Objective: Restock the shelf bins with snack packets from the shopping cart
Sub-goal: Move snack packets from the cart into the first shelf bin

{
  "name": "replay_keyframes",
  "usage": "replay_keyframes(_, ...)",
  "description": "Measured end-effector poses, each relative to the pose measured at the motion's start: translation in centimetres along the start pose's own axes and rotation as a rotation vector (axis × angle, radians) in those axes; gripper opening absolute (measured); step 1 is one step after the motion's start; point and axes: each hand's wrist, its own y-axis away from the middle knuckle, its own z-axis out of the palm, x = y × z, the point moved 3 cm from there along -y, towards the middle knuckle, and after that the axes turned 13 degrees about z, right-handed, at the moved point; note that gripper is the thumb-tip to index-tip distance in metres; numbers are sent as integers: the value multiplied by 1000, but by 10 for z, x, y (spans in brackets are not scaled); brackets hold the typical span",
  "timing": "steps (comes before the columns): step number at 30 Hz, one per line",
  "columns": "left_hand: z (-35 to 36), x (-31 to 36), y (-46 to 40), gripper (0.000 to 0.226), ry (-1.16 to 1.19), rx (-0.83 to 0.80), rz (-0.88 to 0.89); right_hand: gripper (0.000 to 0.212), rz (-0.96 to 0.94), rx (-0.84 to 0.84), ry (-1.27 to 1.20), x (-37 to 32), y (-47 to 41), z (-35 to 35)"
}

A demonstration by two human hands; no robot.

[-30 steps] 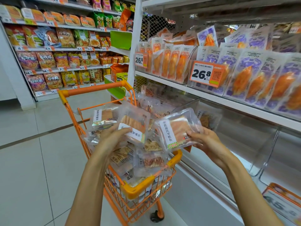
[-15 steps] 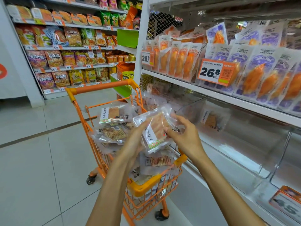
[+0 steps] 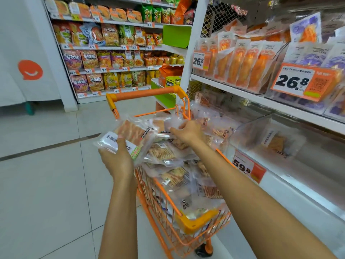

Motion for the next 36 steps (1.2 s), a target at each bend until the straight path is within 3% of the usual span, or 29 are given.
replay_keyframes(3,1,-1,-3,20,36,-7,-33,33,127,7,19,8,-9,6)
replay_keyframes(7,0,-4,3,17,74,53,-171,47,137,-23,-23,9,-8,9)
replay_keyframes(11,7,-5,11,12,140,43,-247,44,130,-81,-67,0,-4,18)
replay_keyframes(16,5,9,5,12,142,72,-139,6,58,-250,-351,12,11,2)
replay_keyframes(18,6,17,5,14,148,46,-108,22,71,-281,-364,31,21,-15)
replay_keyframes(22,14,22,11,18,129,-64,-100,22,92,-51,-212,73,39,-59)
replay_keyframes(26,25,25,24,33,-11,-275,-8,26,205,-4,-650,105,66,-95)
replay_keyframes(30,47,30,52,35,-148,-561,158,26,164,48,-961,127,92,-129)
replay_keyframes(33,64,18,74,31,-186,-657,36,27,147,-58,-1046,124,103,-141)
replay_keyframes(36,77,4,96,35,-133,-732,-241,26,124,-59,-850,112,112,-140)
